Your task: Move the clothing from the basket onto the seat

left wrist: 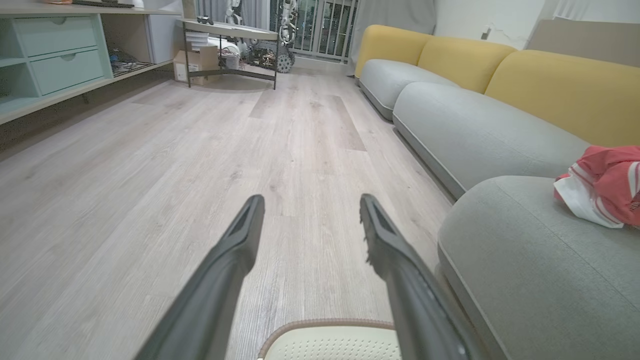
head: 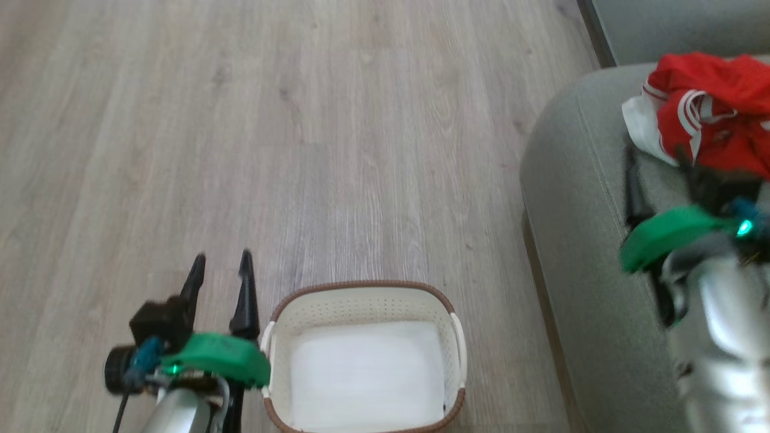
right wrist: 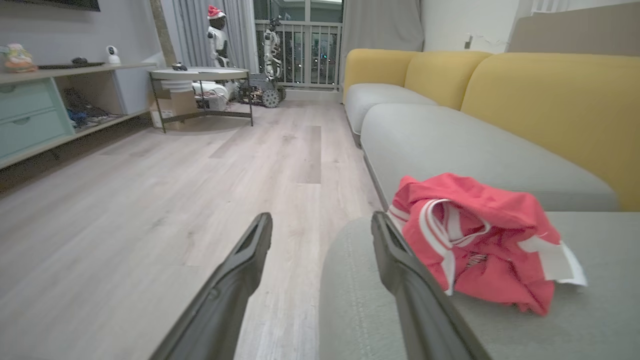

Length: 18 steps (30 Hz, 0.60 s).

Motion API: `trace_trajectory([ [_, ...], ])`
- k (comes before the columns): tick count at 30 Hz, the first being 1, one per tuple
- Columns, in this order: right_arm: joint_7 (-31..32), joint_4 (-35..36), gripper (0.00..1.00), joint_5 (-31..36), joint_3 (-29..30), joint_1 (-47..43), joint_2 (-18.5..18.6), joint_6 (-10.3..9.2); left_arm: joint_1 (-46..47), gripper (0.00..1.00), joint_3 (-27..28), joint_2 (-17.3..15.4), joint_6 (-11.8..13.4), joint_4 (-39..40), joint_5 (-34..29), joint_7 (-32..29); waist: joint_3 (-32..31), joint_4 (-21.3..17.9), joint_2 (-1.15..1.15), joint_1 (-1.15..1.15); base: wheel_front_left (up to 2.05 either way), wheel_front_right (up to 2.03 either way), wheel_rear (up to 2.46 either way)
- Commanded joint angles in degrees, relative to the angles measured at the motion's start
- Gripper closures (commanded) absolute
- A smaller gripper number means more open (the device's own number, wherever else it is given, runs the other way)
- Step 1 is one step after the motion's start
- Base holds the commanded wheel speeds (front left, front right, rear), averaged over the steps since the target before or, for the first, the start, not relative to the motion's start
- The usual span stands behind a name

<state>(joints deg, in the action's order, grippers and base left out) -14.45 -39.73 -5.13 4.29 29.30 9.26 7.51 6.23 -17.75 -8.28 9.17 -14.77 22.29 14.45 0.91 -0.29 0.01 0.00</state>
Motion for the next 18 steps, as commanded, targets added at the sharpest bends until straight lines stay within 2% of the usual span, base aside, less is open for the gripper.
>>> trace_trajectory([
  [1, -0.54, 3.68, 0.00, -0.83, -0.81, -0.78, -2.01, -0.02, 0.72, 0.00, 2.83, -0.89, 0.28, 2.42, -0.79, 0.54, -1.21, 1.11, -0.01, 0.00, 0.00, 0.00, 0.00],
  [8, -0.54, 11.62, 0.00, -1.52, -2.34, -10.28, -5.89, -0.02, -4.02, 0.00, 5.60, -0.48, 0.81, 4.59, -2.65, 0.54, -2.39, 2.05, -0.01, 0.00, 0.00, 0.00, 0.00],
  [11, -0.54, 14.10, 0.00, -0.54, -4.32, -13.48, -6.27, -0.02, -6.04, 0.00, 7.17, -0.31, 1.03, 6.17, -3.42, 0.54, -2.61, 2.09, -0.01, 0.00, 0.00, 0.00, 0.00],
  [18, -0.53, 18.67, 0.00, -5.25, -8.31, -20.20, -6.36, -0.02, -10.23, 0.00, 9.53, 0.88, 0.38, 8.08, -4.90, 0.54, -3.16, 2.19, -0.01, 0.00, 0.00, 0.00, 0.00],
])
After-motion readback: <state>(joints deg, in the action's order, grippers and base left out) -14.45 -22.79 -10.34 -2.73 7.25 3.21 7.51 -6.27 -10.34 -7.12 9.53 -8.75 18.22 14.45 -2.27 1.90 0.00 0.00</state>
